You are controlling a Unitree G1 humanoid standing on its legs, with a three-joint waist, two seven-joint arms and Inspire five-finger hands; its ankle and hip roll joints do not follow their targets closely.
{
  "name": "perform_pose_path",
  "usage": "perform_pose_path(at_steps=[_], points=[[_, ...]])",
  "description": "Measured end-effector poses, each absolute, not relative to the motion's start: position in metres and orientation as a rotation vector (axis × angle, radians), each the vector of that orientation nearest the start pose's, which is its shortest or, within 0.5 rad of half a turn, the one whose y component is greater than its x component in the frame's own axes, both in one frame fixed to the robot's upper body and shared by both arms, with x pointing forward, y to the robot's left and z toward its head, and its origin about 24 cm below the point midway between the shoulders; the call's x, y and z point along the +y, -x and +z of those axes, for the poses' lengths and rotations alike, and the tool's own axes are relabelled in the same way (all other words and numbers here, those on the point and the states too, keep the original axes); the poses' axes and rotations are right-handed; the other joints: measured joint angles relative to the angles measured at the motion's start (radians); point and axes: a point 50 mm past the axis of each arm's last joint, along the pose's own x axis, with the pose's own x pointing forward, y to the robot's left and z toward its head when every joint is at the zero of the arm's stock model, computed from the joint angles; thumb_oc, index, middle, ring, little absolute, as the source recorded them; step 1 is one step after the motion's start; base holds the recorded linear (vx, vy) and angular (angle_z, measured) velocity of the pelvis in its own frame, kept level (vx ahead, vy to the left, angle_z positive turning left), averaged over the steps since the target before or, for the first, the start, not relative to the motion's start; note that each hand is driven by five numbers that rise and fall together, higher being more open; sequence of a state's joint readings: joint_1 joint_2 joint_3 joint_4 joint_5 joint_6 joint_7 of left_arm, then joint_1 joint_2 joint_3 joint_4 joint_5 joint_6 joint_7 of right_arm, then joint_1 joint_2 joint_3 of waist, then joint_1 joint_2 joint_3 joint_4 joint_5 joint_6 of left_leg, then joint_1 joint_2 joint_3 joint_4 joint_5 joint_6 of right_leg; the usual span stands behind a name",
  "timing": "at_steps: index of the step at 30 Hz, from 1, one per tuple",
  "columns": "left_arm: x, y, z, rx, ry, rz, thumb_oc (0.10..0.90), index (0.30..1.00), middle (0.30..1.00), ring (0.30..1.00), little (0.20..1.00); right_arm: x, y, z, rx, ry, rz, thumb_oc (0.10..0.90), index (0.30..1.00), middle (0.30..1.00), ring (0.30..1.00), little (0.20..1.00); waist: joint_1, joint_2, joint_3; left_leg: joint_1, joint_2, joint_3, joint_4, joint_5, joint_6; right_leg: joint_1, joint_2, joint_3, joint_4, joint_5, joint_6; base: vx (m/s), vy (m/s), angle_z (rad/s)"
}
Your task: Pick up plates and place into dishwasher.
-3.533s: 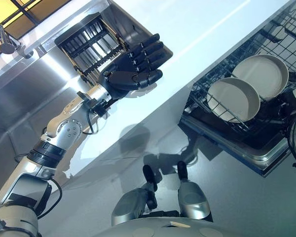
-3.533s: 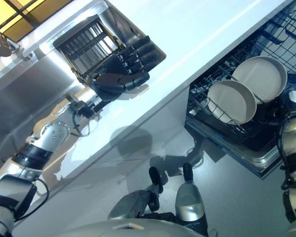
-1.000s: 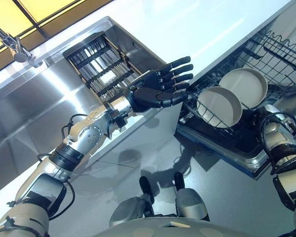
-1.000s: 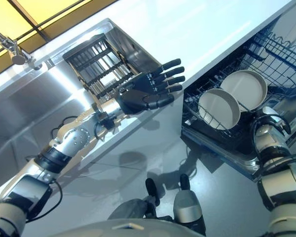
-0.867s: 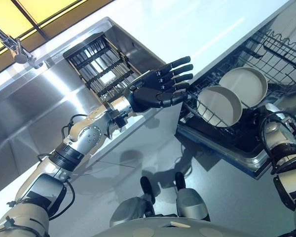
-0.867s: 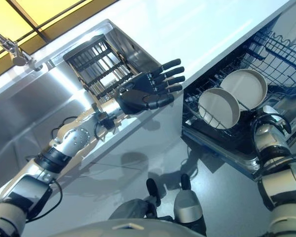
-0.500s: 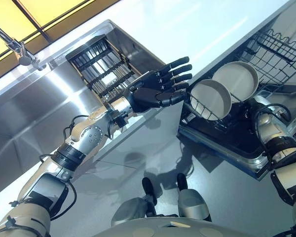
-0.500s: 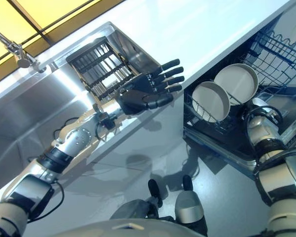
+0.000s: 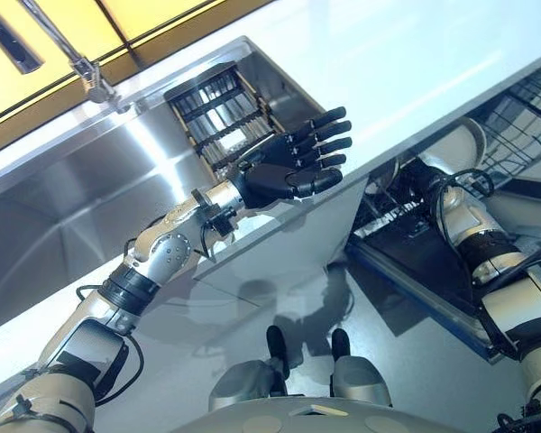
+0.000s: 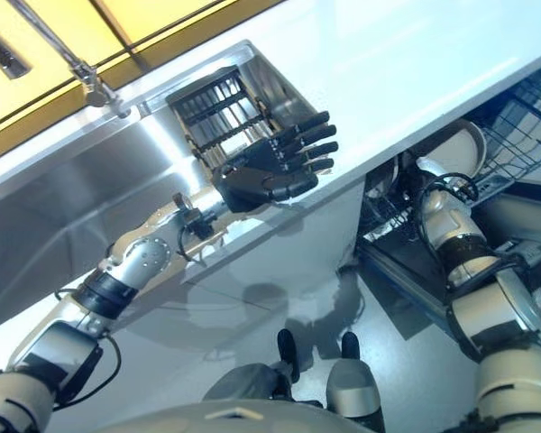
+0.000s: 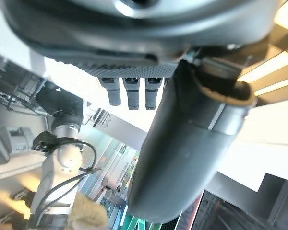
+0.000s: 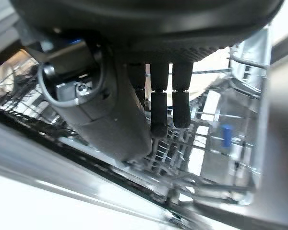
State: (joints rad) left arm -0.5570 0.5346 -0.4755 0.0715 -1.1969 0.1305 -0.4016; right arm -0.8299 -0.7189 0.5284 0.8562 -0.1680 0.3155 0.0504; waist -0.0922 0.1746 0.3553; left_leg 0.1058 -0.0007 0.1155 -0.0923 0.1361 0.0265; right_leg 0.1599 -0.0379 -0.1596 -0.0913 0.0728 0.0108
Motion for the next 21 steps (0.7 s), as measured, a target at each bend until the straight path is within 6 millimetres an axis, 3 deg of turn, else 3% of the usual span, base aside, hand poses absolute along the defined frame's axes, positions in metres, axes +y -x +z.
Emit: perform_pose_path(at_steps=[21], points=[[0.0977,-0.3046,0.1435,-0.024,0.488,-1.003,0.800,0.900,0.900,0.900,0.900,-0.2947,-0.3686,0.1187,0.439,1.124,-0.122,0.100,0.300,0.300,0.300,0.200,0.008,-0.001,0.001,-0.010,-0.002,-0.019,0.002,0.007,0.000,-0.002,0.000,-0.015,0.000,-0.003,0.001,0.01,0.001,0.02]])
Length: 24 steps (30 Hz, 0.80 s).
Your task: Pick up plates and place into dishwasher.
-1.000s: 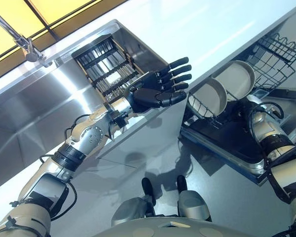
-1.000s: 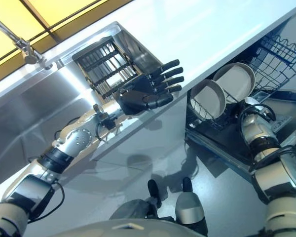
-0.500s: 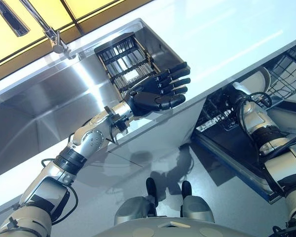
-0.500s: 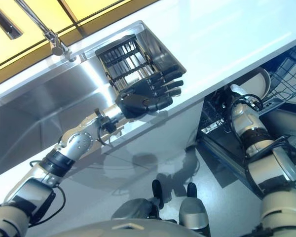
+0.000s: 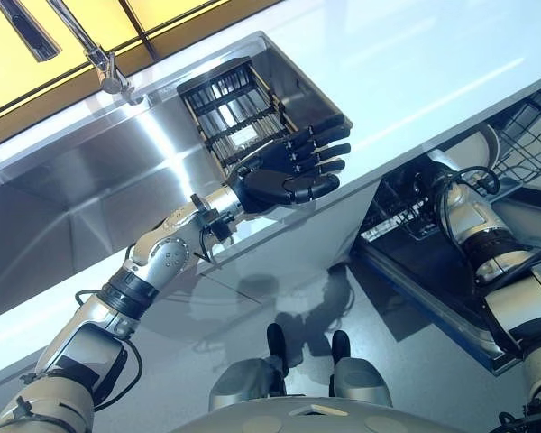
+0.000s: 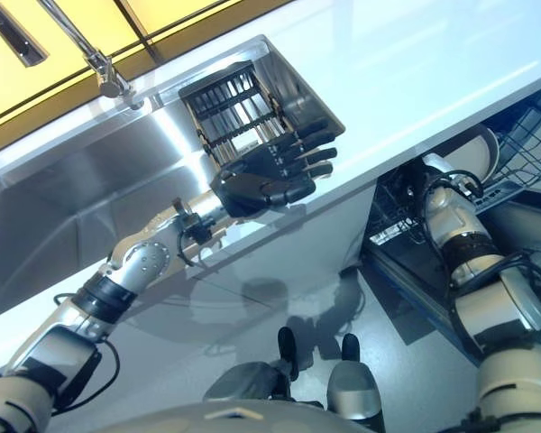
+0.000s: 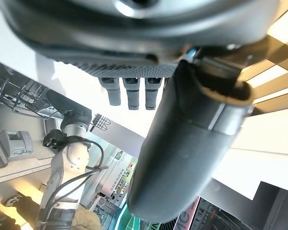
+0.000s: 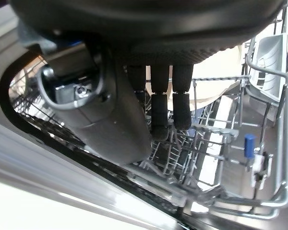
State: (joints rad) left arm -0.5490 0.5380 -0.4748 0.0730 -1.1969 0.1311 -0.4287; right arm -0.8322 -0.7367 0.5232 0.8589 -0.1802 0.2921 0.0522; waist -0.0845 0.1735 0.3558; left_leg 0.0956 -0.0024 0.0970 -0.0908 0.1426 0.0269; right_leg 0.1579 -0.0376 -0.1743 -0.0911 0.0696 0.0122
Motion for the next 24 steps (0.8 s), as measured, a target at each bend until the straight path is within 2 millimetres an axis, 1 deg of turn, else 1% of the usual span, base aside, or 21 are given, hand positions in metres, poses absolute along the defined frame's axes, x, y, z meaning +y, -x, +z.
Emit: perform_pose_path(at_steps=[4,6,9,13,14,15,16,17,18,19,22,23,24], points=[[0.099,-0.305,0.145,-0.029,0.484,-1.004,0.800,0.900,0.900,0.900,0.900,-0.300,-0.364,0.115,0.447,1.140,-0.118,0.100,0.300,0.300,0.300,0.200,-0.002,-0.004,0.002,-0.003,0.000,0.007,0.001,0.000,0.000,-0.007,0.000,0.005,0.000,0.000,0.000,-0.02,0.013,-0.04],[0.100,-0.304,0.146,-0.034,0.479,-1.005,0.800,0.900,0.900,0.900,0.900,-0.305,-0.359,0.113,0.442,1.179,-0.109,0.100,0.300,0.300,0.300,0.200,-0.002,-0.009,0.005,-0.004,0.000,0.011,0.001,0.000,0.000,-0.011,0.000,0.009,0.000,0.000,0.000,-0.02,0.018,-0.06],[0.107,-0.301,0.151,-0.045,0.449,-1.003,0.800,0.900,0.900,0.900,0.900,-0.313,-0.348,0.110,0.431,1.198,-0.105,0.100,0.300,0.300,0.300,0.200,-0.004,-0.023,0.014,-0.004,0.001,0.026,0.001,-0.005,0.001,-0.016,0.000,0.023,0.000,0.000,0.000,-0.02,0.027,-0.12],[0.116,-0.296,0.154,-0.065,0.434,-0.989,0.800,0.900,0.900,0.900,0.900,-0.321,-0.334,0.106,0.424,1.242,-0.104,0.100,0.300,0.300,0.300,0.200,-0.021,-0.048,0.029,-0.002,-0.001,0.037,0.001,-0.010,0.002,-0.016,0.000,0.031,0.000,0.000,0.002,-0.02,0.009,-0.07],[0.118,-0.296,0.157,-0.074,0.431,-0.984,0.800,0.900,0.900,0.900,0.900,-0.327,-0.327,0.101,0.448,1.249,-0.108,0.100,0.300,0.300,0.300,0.200,-0.029,-0.062,0.036,-0.002,0.000,0.039,0.002,-0.010,0.002,-0.018,0.002,0.033,0.000,0.000,0.002,-0.03,0.009,-0.05],[0.122,-0.294,0.158,-0.087,0.431,-0.974,0.800,0.900,0.900,0.900,0.900,-0.332,-0.319,0.097,0.453,1.248,-0.111,0.100,0.300,0.300,0.300,0.200,-0.031,-0.071,0.042,-0.004,0.000,0.042,0.001,-0.012,0.002,-0.021,0.000,0.038,0.000,0.000,0.002,-0.02,0.002,-0.08],[0.125,-0.294,0.159,-0.094,0.429,-0.965,0.800,0.900,0.900,0.900,0.900,-0.334,-0.315,0.094,0.464,1.246,-0.113,0.100,0.300,0.300,0.300,0.200,-0.035,-0.077,0.046,-0.003,0.000,0.046,0.001,-0.013,0.002,-0.021,-0.001,0.042,0.000,0.000,0.002,-0.02,0.004,-0.14],[0.129,-0.293,0.161,-0.103,0.423,-0.955,0.800,0.900,0.900,0.900,0.900,-0.341,-0.306,0.088,0.487,1.241,-0.127,0.100,0.300,0.300,0.300,0.200,-0.044,-0.086,0.051,-0.002,0.000,0.049,-0.002,-0.015,0.002,-0.022,0.000,0.048,0.000,0.000,0.002,-0.02,0.008,-0.12],[0.131,-0.293,0.162,-0.107,0.422,-0.949,0.800,0.900,0.900,0.900,0.900,-0.345,-0.301,0.085,0.490,1.230,-0.142,0.100,0.300,0.300,0.300,0.200,-0.051,-0.089,0.053,-0.002,-0.001,0.049,-0.002,-0.017,0.003,-0.023,0.000,0.050,0.000,0.000,0.002,-0.02,0.008,-0.11],[0.135,-0.293,0.162,-0.115,0.429,-0.932,0.800,0.900,0.900,0.900,0.900,-0.345,-0.296,0.088,0.443,1.223,-0.162,0.100,0.300,0.300,0.300,0.200,-0.062,-0.089,0.053,-0.003,-0.002,0.051,-0.003,-0.020,0.004,-0.024,-0.001,0.053,0.000,-0.001,0.004,-0.02,0.004,-0.06],[0.141,-0.293,0.163,-0.128,0.434,-0.908,0.800,0.900,0.900,0.900,0.900,-0.350,-0.286,0.091,0.397,1.223,-0.218,0.100,0.300,0.300,0.300,0.200,-0.080,-0.092,0.055,-0.003,-0.001,0.062,-0.003,-0.023,0.004,-0.027,-0.003,0.058,0.000,-0.002,0.005,-0.02,0.001,-0.06],[0.141,-0.293,0.163,-0.128,0.434,-0.908,0.800,0.900,0.900,0.900,0.900,-0.350,-0.286,0.091,0.397,1.223,-0.218,0.100,0.300,0.300,0.300,0.200,-0.080,-0.092,0.055,-0.003,-0.001,0.062,-0.003,-0.023,0.004,-0.027,-0.003,0.058,0.000,-0.002,0.005,-0.04,-0.008,-0.07],[0.143,-0.293,0.164,-0.136,0.436,-0.900,0.800,0.900,0.900,0.900,0.900,-0.358,-0.277,0.089,0.406,1.222,-0.261,0.100,0.300,0.300,0.300,0.200,-0.090,-0.095,0.057,-0.002,0.000,0.065,-0.003,-0.025,0.002,-0.029,-0.002,0.062,0.000,-0.002,0.005,-0.03,-0.008,-0.06]])
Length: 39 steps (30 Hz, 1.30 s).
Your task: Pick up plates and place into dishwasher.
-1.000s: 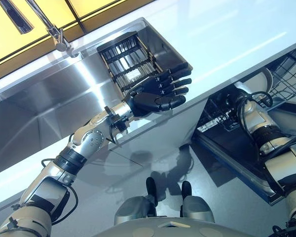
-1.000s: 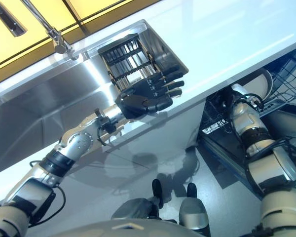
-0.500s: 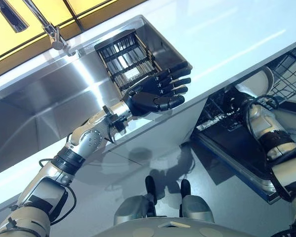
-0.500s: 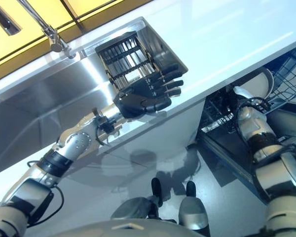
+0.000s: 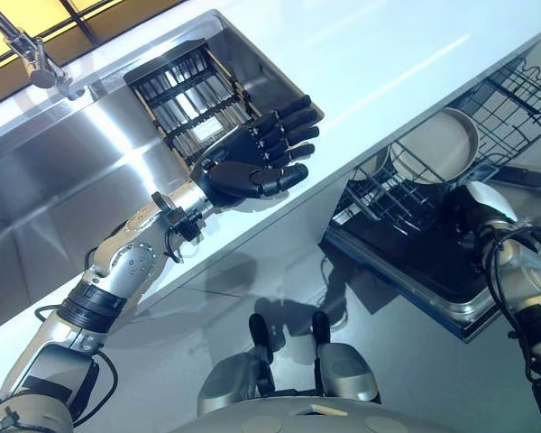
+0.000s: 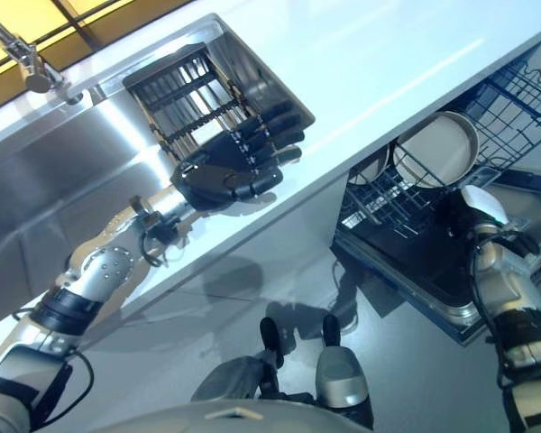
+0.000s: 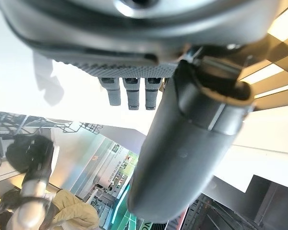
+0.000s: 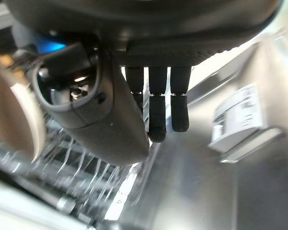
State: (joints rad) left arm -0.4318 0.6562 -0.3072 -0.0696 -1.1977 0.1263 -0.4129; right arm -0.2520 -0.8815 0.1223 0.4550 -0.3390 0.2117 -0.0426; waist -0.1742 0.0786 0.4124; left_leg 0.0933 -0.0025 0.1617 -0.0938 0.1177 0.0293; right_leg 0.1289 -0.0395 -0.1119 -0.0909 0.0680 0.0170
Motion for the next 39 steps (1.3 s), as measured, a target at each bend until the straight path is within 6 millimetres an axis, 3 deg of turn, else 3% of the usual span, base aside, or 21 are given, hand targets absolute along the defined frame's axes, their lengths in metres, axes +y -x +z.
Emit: perform_pose_path(at_steps=[4,8,14,22,28,34,39], points=[[0.145,-0.290,0.165,-0.145,0.440,-0.888,0.800,0.900,0.900,0.900,0.900,-0.367,-0.264,0.086,0.400,1.225,-0.339,0.100,0.300,0.300,0.300,0.200,-0.015,-0.004,0.002,0.000,0.001,0.007,0.000,-0.003,-0.001,-0.004,0.000,0.009,0.000,0.000,0.000,-0.02,-0.002,-0.07],[0.145,-0.290,0.165,-0.145,0.441,-0.883,0.800,0.900,0.900,0.900,0.900,-0.366,-0.264,0.089,0.345,1.235,-0.383,0.100,0.300,0.300,0.300,0.200,-0.031,-0.003,0.002,0.001,0.002,0.012,0.000,-0.011,-0.007,-0.005,0.000,0.015,0.000,0.000,0.001,-0.01,0.000,-0.05],[0.145,-0.290,0.165,-0.146,0.440,-0.885,0.800,0.900,0.900,0.900,0.900,-0.363,-0.266,0.086,0.369,1.243,-0.338,0.100,0.300,0.300,0.300,0.200,-0.021,-0.002,0.002,0.001,0.002,0.013,0.000,-0.010,-0.006,-0.005,0.000,0.015,0.000,0.000,0.000,-0.01,-0.015,0.00],[0.140,-0.289,0.163,-0.129,0.435,-0.903,0.800,0.900,0.900,0.900,0.900,-0.342,-0.291,0.056,0.537,1.258,-0.159,0.100,0.300,0.300,0.300,0.200,0.009,0.003,-0.002,0.005,0.003,0.007,0.002,-0.005,-0.003,0.001,0.000,0.008,0.000,0.000,0.000,-0.02,-0.043,0.02],[0.133,-0.289,0.163,-0.116,0.427,-0.932,0.800,0.900,0.900,0.900,0.900,-0.343,-0.302,0.045,0.674,1.251,-0.132,0.100,0.300,0.300,0.300,0.200,0.034,0.009,-0.003,0.002,0.001,-0.005,0.005,0.001,-0.002,0.003,-0.001,-0.008,0.000,0.000,0.000,-0.02,-0.018,0.07],[0.118,-0.292,0.163,-0.110,0.437,-0.979,0.800,0.900,0.900,0.900,0.900,-0.358,-0.305,0.043,0.835,1.179,-0.180,0.100,0.300,0.300,0.300,0.200,0.068,0.054,-0.004,-0.010,-0.001,-0.026,0.004,0.006,-0.001,0.000,-0.003,-0.025,0.000,0.000,0.000,-0.04,0.006,0.10],[0.113,-0.294,0.169,-0.146,0.449,-0.995,0.800,0.900,0.900,0.900,0.900,-0.354,-0.313,0.050,0.774,1.053,-0.247,0.100,0.300,0.300,0.300,0.200,0.068,0.090,0.000,-0.037,0.001,-0.043,0.002,0.020,-0.004,-0.019,0.000,-0.045,0.000,0.003,-0.004,-0.06,0.010,0.09]])
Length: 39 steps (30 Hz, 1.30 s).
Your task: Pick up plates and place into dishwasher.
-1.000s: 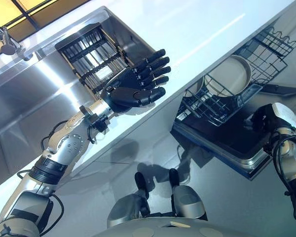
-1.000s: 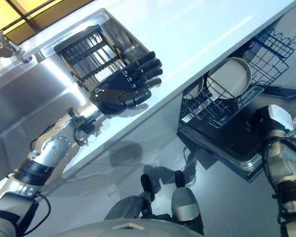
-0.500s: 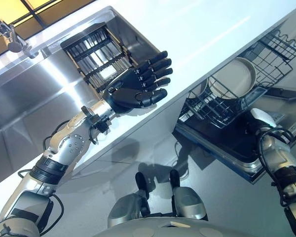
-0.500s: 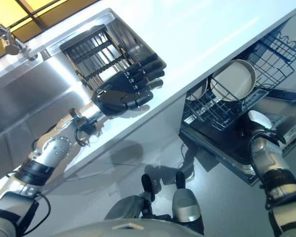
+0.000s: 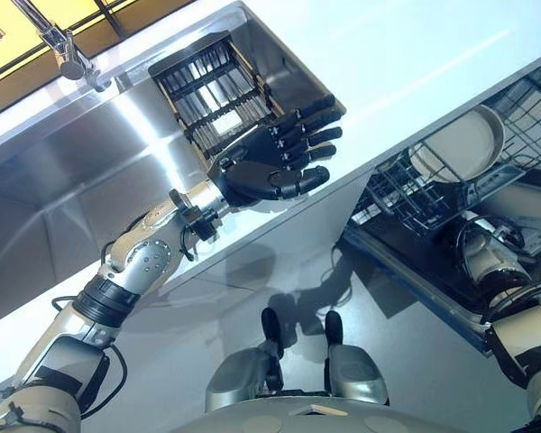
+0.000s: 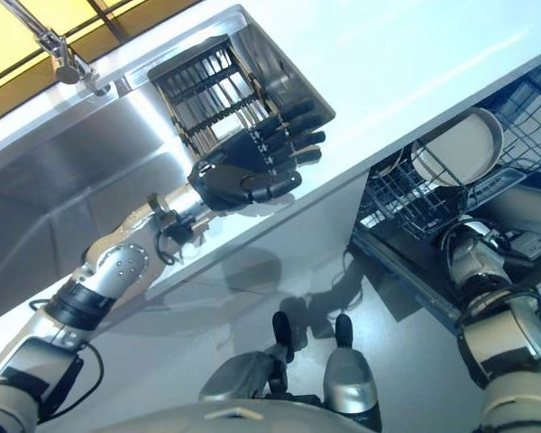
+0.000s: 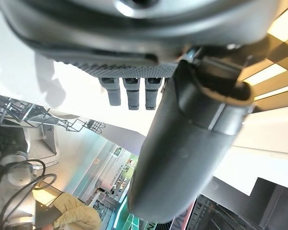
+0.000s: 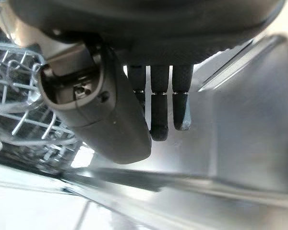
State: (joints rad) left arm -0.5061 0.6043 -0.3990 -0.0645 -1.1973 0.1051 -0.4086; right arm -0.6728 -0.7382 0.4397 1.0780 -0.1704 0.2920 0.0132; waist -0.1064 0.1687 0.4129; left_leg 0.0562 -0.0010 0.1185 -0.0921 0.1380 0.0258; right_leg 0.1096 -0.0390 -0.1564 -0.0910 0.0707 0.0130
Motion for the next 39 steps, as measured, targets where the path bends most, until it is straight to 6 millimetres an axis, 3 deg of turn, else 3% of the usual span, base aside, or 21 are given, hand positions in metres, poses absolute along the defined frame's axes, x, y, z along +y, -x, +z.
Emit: perform_pose_path(at_steps=[8,18,20,26,32,39], points=[[0.111,-0.294,0.176,-0.196,0.453,-1.022,0.800,0.900,0.900,0.900,0.900,-0.341,-0.334,0.077,0.585,1.000,-0.342,0.100,0.300,0.300,0.300,0.200,0.008,0.038,0.016,-0.022,-0.001,-0.019,-0.001,0.005,0.000,-0.014,0.001,-0.017,0.000,0.000,-0.001,0.00,0.025,0.07],[0.113,-0.298,0.178,-0.208,0.457,-1.010,0.800,0.900,0.900,0.900,0.900,-0.326,-0.364,0.131,0.398,0.998,-0.399,0.100,0.300,0.300,0.300,0.200,0.029,0.038,0.017,-0.026,-0.003,-0.025,0.003,0.008,0.001,-0.015,0.002,-0.022,0.000,0.000,-0.001,0.00,-0.001,0.00],[0.114,-0.301,0.177,-0.200,0.465,-0.999,0.800,0.900,0.900,0.900,0.900,-0.319,-0.372,0.156,0.329,1.038,-0.402,0.100,0.300,0.300,0.300,0.200,0.032,0.037,0.017,-0.024,-0.003,-0.027,0.003,0.009,0.002,-0.012,0.003,-0.023,0.000,0.000,-0.001,0.04,-0.008,0.04],[0.116,-0.306,0.174,-0.187,0.473,-0.981,0.800,0.900,0.900,0.900,0.900,-0.315,-0.379,0.191,0.242,1.064,-0.422,0.100,0.300,0.300,0.300,0.200,0.036,0.032,0.021,-0.011,-0.003,-0.030,0.003,0.010,0.002,0.003,0.006,-0.026,0.000,0.000,-0.001,0.01,0.000,0.01],[0.116,-0.307,0.174,-0.181,0.472,-0.986,0.800,0.900,0.900,0.900,0.900,-0.311,-0.380,0.187,0.294,1.099,-0.349,0.100,0.300,0.300,0.300,0.200,0.040,0.015,0.020,-0.010,-0.002,-0.031,0.003,0.012,0.001,0.005,0.007,-0.028,0.000,0.000,-0.001,0.00,0.000,0.00],[0.120,-0.307,0.175,-0.142,0.436,-0.988,0.800,0.900,0.900,0.900,0.900,-0.323,-0.366,0.153,0.410,1.108,-0.275,0.100,0.300,0.300,0.300,0.200,0.041,-0.041,0.017,0.008,-0.001,-0.026,0.003,0.010,0.001,0.019,0.007,-0.019,0.000,0.000,-0.001,0.00,0.015,-0.02]])
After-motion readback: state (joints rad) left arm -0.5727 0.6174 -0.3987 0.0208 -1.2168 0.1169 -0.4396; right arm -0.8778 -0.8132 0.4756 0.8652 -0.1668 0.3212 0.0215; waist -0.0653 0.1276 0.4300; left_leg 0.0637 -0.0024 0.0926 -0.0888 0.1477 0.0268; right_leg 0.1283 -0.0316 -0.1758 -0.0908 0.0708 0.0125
